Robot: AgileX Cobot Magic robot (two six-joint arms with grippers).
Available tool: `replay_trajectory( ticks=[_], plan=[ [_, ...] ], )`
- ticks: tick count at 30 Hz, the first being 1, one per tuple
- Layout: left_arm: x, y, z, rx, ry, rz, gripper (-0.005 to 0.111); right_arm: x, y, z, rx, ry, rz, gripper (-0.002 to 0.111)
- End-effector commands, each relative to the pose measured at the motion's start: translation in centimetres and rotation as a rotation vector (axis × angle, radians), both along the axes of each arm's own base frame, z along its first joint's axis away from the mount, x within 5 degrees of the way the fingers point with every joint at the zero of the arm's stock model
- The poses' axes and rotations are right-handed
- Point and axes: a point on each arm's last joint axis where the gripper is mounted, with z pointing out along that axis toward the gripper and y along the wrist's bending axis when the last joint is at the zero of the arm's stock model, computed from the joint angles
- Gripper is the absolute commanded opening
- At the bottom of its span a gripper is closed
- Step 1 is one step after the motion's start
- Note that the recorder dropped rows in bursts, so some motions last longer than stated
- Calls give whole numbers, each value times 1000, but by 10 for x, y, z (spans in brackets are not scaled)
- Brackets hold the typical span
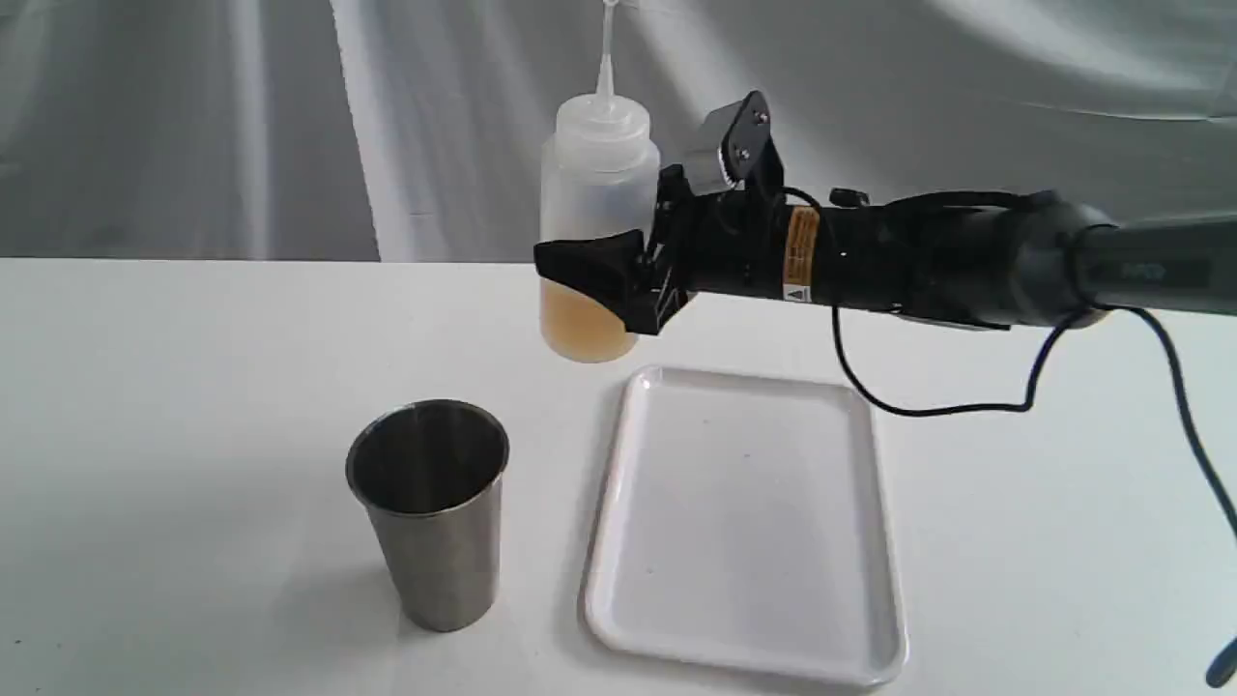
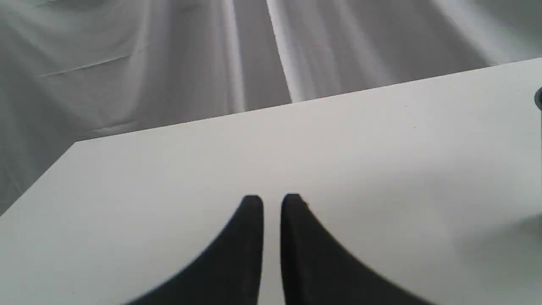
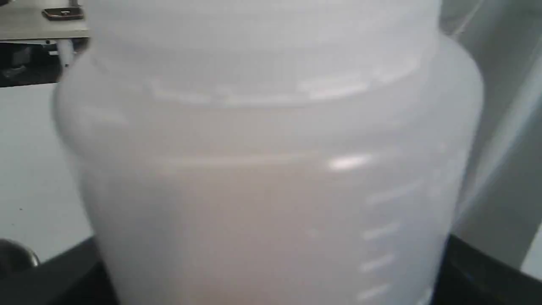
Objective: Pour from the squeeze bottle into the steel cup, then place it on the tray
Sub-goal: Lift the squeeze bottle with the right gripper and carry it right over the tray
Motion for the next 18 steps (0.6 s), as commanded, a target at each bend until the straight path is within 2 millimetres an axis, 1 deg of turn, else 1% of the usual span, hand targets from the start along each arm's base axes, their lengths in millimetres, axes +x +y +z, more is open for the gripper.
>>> replay_trajectory(
  ticks=[1, 3, 7, 10, 12, 18],
  plan=[
    [0, 0, 0, -7, -11, 1, 8, -9, -15, 18, -10, -39, -56, 0],
    [0, 0, 0, -7, -11, 1, 8, -19, -22, 22, -19, -44, -82, 0],
    [0, 0, 0, -7, -11, 1, 8, -44, -25, 31, -53, -63, -95, 0],
    [0, 0, 0, -5, -11, 1, 8, -62, -29, 39, -29, -57, -150, 0],
    [0, 0, 0, -5, -11, 1, 8, -73, -32, 42, -21, -58, -188, 0],
    [0, 0, 0, -5, -11, 1, 8, -116, -41, 44, -7, -72, -295, 0]
  ],
)
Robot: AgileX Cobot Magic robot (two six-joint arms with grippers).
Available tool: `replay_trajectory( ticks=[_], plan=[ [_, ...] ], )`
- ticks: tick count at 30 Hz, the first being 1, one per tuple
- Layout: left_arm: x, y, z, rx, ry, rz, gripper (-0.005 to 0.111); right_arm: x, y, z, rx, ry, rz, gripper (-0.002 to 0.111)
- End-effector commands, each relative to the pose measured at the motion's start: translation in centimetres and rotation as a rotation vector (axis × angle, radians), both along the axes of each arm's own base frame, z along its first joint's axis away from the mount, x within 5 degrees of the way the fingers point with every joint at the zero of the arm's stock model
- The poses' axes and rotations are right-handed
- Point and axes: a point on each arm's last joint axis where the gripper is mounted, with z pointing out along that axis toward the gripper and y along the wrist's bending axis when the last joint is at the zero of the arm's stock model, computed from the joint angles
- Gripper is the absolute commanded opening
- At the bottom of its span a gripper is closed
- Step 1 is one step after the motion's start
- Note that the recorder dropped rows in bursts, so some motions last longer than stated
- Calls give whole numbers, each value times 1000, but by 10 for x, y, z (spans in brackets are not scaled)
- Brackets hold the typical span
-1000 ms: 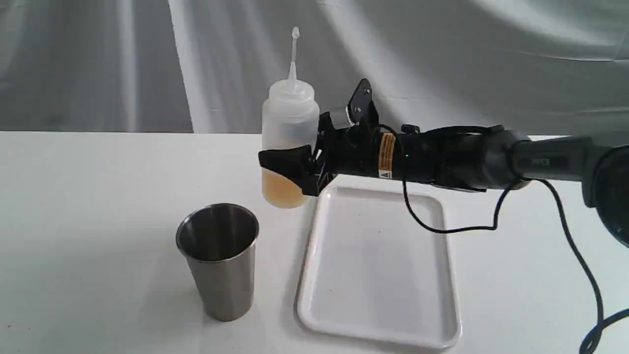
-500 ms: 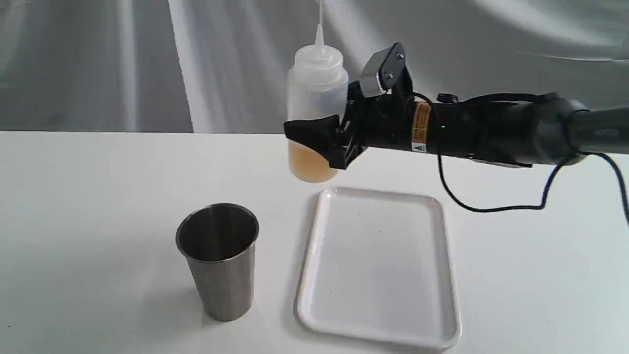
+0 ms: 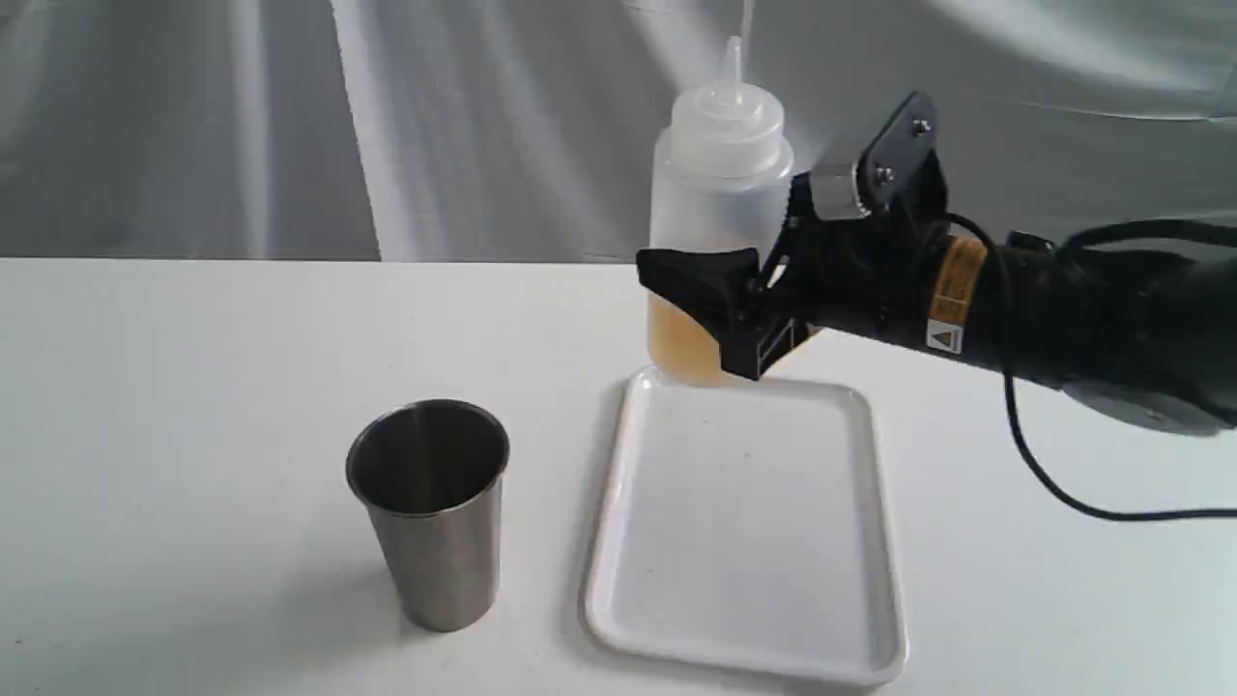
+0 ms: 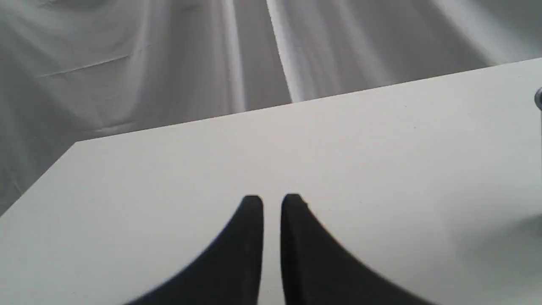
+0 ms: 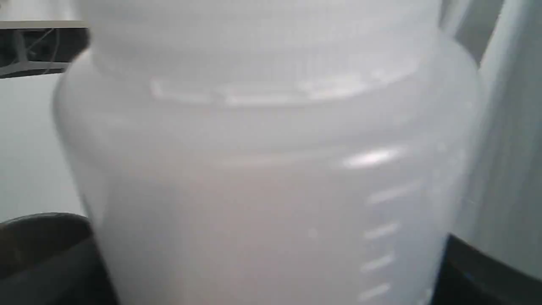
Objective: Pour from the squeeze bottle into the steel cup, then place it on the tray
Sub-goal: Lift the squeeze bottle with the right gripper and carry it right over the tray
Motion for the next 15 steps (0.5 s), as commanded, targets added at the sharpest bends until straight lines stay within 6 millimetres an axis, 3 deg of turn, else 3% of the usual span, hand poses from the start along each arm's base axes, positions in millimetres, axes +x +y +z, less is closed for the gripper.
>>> replay_trajectory(
  ticks=[1, 8, 15],
  plan=[
    [0, 0, 0, -5, -11, 1, 8, -23, -6, 7, 25, -42, -75, 0],
    [0, 0, 0, -7, -11, 1, 8, -55, -9, 7, 36, -78, -201, 0],
    [0, 0, 0, -4, -11, 1, 8, -68, 17, 12, 30, -129, -195, 0]
  ],
)
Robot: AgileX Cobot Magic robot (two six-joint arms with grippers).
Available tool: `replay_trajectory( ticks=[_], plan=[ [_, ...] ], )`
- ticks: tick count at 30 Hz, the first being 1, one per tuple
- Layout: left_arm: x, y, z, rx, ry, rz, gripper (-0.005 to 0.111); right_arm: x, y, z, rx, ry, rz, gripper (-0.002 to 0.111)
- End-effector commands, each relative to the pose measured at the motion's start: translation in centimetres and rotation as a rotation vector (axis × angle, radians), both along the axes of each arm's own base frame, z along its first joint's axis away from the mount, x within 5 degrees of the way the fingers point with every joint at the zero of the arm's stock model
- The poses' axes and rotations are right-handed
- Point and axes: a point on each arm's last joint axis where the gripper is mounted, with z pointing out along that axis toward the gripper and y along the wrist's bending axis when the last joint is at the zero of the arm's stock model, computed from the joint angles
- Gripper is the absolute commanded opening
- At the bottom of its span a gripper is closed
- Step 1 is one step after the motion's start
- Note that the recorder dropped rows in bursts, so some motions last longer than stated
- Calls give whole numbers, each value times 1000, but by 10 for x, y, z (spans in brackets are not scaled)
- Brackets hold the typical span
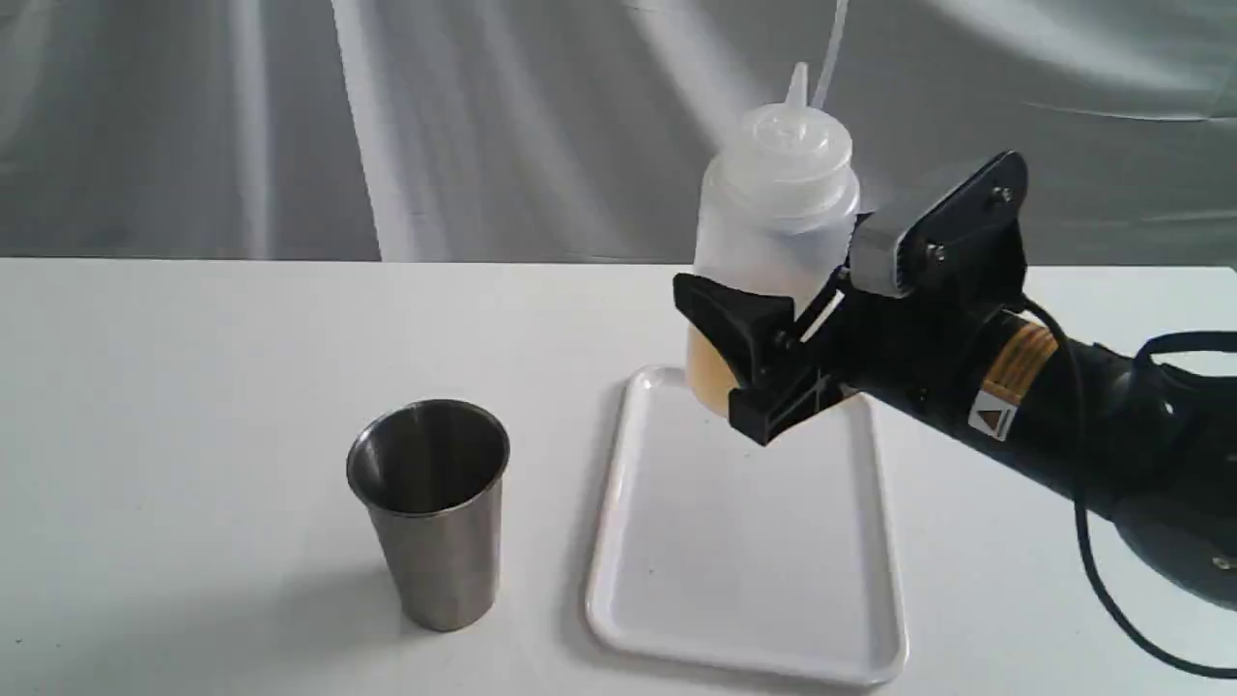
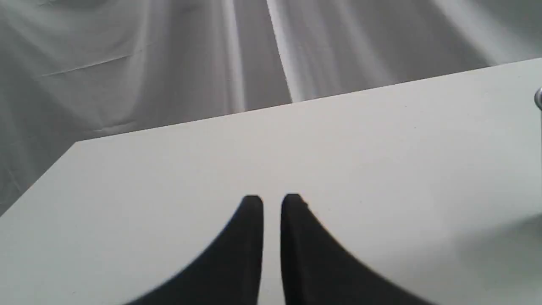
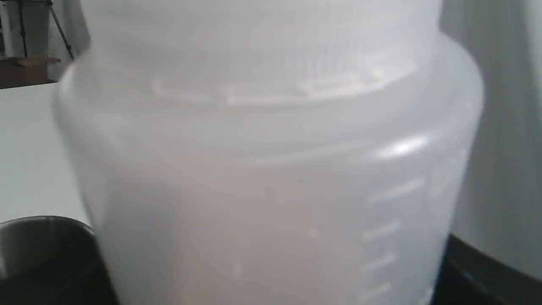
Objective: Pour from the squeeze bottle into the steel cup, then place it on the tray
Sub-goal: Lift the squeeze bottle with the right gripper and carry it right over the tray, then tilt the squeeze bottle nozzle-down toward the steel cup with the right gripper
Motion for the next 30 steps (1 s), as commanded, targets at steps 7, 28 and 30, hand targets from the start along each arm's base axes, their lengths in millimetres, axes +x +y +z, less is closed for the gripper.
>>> replay_trajectory(
  ticks=[7, 28, 30],
  plan=[
    [0, 0, 0, -4, -11, 1, 8, -8, 21, 15, -107, -83, -37, 0],
    [0, 0, 0, -5, -11, 1, 8, -6, 46, 9, -450, 89, -4, 0],
    [0, 0, 0, -5, -11, 1, 8, -2, 47, 14, -457, 99, -4, 0]
  ],
)
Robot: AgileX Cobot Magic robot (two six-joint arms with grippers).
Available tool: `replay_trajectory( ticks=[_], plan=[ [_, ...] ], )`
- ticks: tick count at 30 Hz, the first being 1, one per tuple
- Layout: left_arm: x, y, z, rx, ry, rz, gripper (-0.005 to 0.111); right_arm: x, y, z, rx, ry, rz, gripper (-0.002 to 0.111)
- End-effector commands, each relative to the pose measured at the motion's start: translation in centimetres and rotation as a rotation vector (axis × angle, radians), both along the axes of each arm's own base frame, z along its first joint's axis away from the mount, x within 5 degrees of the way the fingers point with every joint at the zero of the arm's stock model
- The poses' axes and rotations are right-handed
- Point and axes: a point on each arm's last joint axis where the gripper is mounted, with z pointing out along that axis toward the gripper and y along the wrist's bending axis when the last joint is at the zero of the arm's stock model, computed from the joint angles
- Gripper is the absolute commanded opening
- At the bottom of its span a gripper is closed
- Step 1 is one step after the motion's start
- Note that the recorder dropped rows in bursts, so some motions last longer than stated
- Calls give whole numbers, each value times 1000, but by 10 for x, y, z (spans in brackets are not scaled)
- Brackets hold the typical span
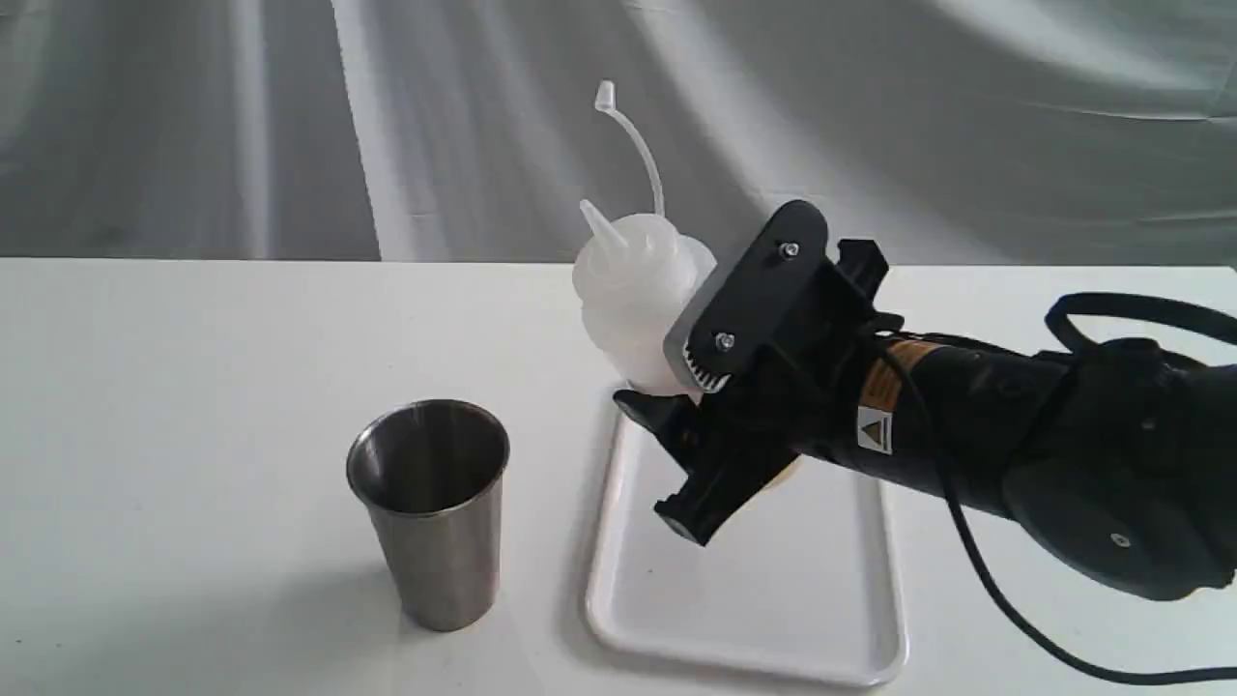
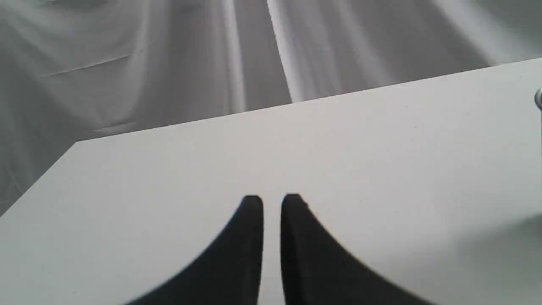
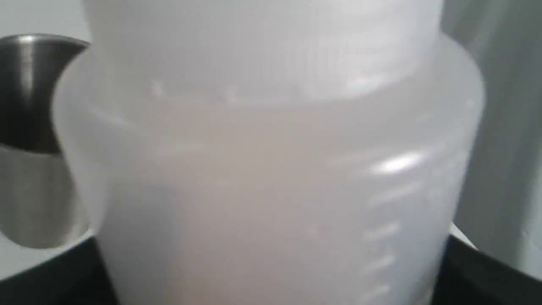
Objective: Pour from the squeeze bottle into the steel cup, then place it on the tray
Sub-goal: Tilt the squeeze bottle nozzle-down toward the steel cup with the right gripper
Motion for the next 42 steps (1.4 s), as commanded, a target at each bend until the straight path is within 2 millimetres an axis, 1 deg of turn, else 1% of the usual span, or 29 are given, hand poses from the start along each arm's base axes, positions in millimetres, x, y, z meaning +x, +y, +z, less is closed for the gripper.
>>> replay_trajectory(
  ticks=[1, 4, 7, 12, 14, 17, 19, 22, 23, 28, 32, 33, 36, 42],
  plan=[
    [0, 0, 0, -5, -11, 1, 8, 7, 4, 19, 20, -26, 4, 0],
    [0, 0, 0, -5, -11, 1, 8, 14, 8, 33, 59, 0, 1, 0],
    [0, 0, 0, -6, -11, 1, 8, 19, 8, 42, 57, 46, -28, 0],
    [0, 0, 0, -6, -11, 1, 8, 26, 1, 48, -7, 76, -137, 0],
    [0, 0, 0, -6, -11, 1, 8, 27, -2, 48, -68, 50, -172, 0],
    [0, 0, 0, -6, -11, 1, 8, 25, 4, 49, -134, 1, -146, 0],
    [0, 0, 0, -5, -11, 1, 8, 24, 11, 47, -159, -12, -145, 0],
    [0, 0, 0, -5, -11, 1, 8, 24, 14, 43, -201, -33, -202, 0],
    [0, 0, 0, -5, -11, 1, 8, 26, 14, 39, -213, -30, -216, 0],
    [0, 0, 0, -5, -11, 1, 8, 26, 26, 21, -303, -23, -167, 0],
    [0, 0, 0, -6, -11, 1, 8, 29, 27, 12, -368, -33, -218, 0],
    [0, 0, 0, -6, -11, 1, 8, 30, 25, 11, -386, -40, -235, 0],
    [0, 0, 0, -6, -11, 1, 8, 31, 25, 9, -449, -56, -213, 0],
    [0, 0, 0, -5, -11, 1, 8, 28, 30, 9, -562, -100, -150, 0]
  ],
)
